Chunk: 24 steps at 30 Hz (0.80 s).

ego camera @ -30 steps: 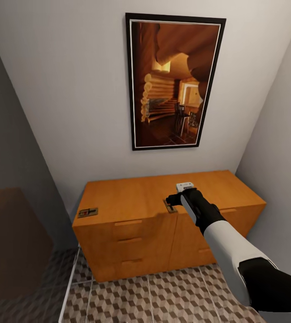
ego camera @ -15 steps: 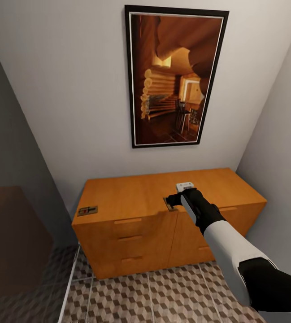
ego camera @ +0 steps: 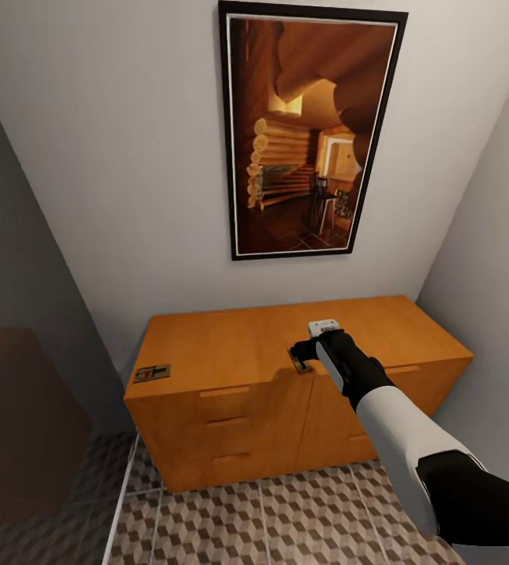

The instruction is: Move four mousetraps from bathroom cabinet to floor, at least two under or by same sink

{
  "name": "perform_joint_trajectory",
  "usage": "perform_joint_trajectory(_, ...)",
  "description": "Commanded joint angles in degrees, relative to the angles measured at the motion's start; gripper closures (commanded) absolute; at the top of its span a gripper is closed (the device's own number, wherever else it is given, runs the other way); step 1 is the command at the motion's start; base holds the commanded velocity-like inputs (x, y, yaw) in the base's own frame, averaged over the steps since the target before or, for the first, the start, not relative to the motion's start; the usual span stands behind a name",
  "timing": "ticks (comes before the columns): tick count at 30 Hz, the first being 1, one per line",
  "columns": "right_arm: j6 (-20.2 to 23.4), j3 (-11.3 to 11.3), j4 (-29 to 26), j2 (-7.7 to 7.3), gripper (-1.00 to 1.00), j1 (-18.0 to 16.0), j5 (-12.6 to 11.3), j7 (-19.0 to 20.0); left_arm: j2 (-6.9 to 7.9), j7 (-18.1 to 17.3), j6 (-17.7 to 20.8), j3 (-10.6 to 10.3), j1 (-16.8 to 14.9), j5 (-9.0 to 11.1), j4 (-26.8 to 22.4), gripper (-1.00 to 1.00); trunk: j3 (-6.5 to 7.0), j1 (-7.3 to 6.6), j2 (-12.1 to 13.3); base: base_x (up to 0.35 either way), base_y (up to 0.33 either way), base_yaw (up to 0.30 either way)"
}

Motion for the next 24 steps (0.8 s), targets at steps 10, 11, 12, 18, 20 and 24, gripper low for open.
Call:
perform_joint_trajectory(10,0.27,0.21,0.04,-0.02,-1.00,-0.05,-0.23,-0.28,-0.01,0.29,-0.38,-0.27,-0.10,-0.12,0.24,-1.00,-0.13,0.05,-0.12,0.058,0.019,0.000)
perform_joint_trajectory(11,0.27,0.21,0.04,-0.02,-1.00,-0.05,-0.23,-0.28,-0.01,0.29,-0.38,-0.27,-0.10,-0.12,0.24,-1.00,-0.15,0.05,-0.12,0.010,0.003,0.000)
perform_joint_trajectory(12,0.27,0.21,0.04,-0.02,-1.00,-0.05,-0.23,-0.28,-0.01,0.29,-0.38,-0.27,-0.10,-0.12,0.24,-1.00,-0.16,0.05,-0.12,0.008,0.002,0.000)
perform_joint_trajectory(18,0.27,0.25,0.05,-0.02,-1.00,-0.05,-0.23,-0.28,-0.08,0.29,-0.38,-0.27,-0.09,-0.12,0.24,-1.00,-0.31,0.05,-0.12,0.004,0.001,0.000)
perform_joint_trajectory(20,0.27,0.26,0.05,-0.02,-1.00,-0.05,-0.23,-0.28,-0.07,0.29,-0.38,-0.27,-0.08,-0.12,0.24,-1.00,-0.42,0.05,-0.12,0.001,0.000,0.000)
perform_joint_trajectory(24,0.27,0.26,0.05,-0.02,-1.00,-0.05,-0.23,-0.28,-0.09,0.29,-0.38,-0.27,-0.06,-0.12,0.24,-1.00,-0.69,0.05,-0.12,0.000,0.000,0.000)
